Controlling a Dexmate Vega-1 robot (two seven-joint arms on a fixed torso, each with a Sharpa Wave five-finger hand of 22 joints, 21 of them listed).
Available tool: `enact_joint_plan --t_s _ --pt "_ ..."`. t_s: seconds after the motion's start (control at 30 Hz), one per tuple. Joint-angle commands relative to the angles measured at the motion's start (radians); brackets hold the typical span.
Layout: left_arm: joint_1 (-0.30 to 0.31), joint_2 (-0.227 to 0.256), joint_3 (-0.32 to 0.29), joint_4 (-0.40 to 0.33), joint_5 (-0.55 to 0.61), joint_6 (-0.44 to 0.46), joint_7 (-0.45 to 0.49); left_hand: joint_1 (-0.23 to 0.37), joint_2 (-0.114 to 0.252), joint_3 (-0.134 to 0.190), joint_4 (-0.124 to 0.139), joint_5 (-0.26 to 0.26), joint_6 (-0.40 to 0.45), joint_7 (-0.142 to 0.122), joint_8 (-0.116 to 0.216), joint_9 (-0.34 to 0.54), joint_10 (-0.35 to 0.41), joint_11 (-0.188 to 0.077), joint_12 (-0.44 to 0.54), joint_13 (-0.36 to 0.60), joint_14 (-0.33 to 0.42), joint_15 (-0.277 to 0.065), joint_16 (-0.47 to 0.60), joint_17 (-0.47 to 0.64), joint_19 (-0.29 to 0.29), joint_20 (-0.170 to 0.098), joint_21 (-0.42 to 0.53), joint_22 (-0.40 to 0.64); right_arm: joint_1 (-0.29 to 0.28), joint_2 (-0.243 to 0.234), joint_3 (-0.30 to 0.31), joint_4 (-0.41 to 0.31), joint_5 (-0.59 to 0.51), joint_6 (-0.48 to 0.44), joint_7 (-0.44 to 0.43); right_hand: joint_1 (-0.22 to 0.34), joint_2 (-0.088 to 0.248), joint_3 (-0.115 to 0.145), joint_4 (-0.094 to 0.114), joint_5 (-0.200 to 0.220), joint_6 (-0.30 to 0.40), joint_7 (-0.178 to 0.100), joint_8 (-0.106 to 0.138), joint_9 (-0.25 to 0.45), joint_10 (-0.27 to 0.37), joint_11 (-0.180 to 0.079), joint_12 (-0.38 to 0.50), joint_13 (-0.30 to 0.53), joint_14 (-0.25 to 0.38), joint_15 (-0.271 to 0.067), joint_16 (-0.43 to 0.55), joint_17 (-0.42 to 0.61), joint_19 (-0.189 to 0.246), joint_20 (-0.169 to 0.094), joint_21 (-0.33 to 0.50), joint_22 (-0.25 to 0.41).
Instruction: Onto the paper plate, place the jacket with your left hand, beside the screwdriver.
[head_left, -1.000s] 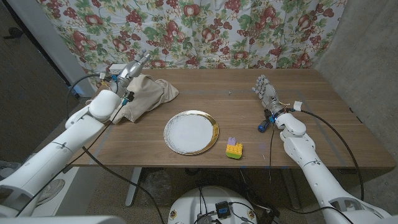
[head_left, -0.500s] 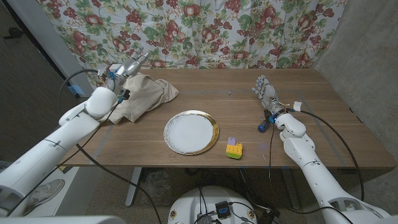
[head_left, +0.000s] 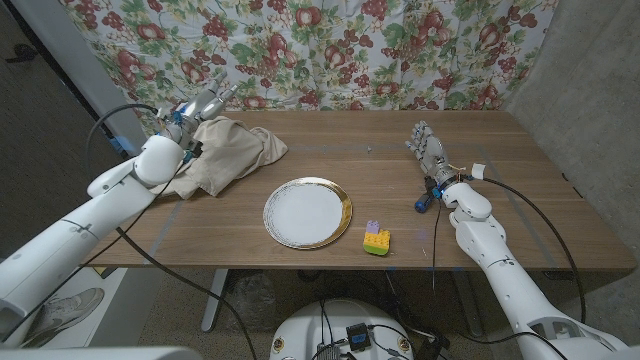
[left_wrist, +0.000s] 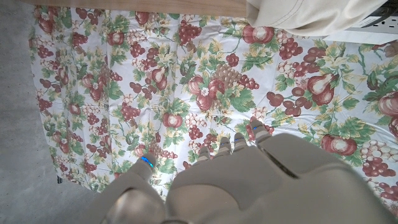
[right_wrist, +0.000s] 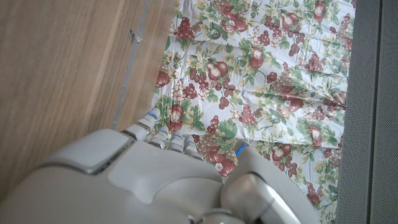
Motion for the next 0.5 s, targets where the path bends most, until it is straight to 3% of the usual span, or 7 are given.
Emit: enact_joint_plan --t_s 0.03,0.5 --pt "0.002 0.059 0.024 -0.039 0.157 0.061 0.044 -0.003 0.095 0.006 0.0 -0.001 -0.043 -0.006 -0.006 0.006 -0.063 -0.011 0.0 0.004 -0.054 -0.006 -0.002 0.004 -0.04 0.006 -0.001 0.002 -0.002 0.003 -0.001 0.003 -0.001 0.005 -0.003 0.004 0.016 0.008 0.0 -0.006 0.0 0.001 0.004 0.003 0.0 0.003 0.001 0.001 -0.002 0.002 0.002 0.003 0.009 -0.035 0.002 0.003" --pt "0.016 0.085 0.004 -0.06 0.173 0.089 0.032 -0.005 0.091 0.004 0.0 -0.004 -0.039 -0.01 -0.004 0.006 -0.061 -0.02 0.001 0.005 -0.051 -0.011 -0.002 0.004 -0.038 0.006 -0.001 0.002 -0.001 0.007 -0.005 0.0 -0.004 0.005 -0.007 0.004 0.015 0.008 0.0 -0.007 -0.001 0.001 0.004 0.003 0.0 0.003 0.001 0.001 -0.002 0.0 0.002 0.003 0.009 -0.035 0.002 0.003"
